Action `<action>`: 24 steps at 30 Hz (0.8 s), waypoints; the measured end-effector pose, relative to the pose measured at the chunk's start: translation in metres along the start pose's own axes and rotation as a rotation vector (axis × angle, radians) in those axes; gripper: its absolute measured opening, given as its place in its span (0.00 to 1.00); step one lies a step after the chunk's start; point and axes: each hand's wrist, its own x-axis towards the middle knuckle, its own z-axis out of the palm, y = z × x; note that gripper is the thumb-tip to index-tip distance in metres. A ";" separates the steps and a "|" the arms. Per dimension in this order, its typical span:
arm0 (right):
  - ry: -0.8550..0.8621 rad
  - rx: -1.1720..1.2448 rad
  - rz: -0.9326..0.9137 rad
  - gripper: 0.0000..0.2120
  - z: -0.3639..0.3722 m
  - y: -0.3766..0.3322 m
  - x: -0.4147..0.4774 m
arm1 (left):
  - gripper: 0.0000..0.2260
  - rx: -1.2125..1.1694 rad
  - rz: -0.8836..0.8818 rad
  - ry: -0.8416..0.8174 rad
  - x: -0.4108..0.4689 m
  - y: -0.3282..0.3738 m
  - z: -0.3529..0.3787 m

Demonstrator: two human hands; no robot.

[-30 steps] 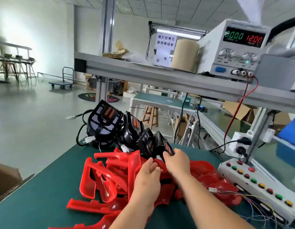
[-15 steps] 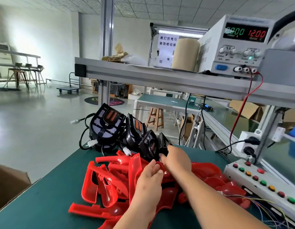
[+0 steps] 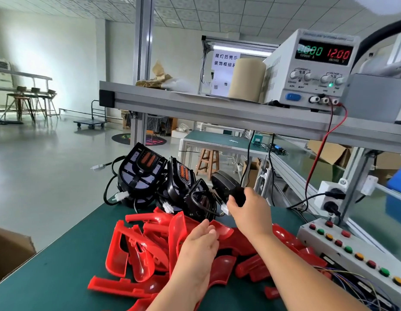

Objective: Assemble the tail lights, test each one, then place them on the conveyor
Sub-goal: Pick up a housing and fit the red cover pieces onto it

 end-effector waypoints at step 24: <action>-0.101 0.529 -0.162 0.32 -0.089 0.013 -0.091 | 0.24 -0.819 -0.095 -0.382 -0.013 0.028 -0.019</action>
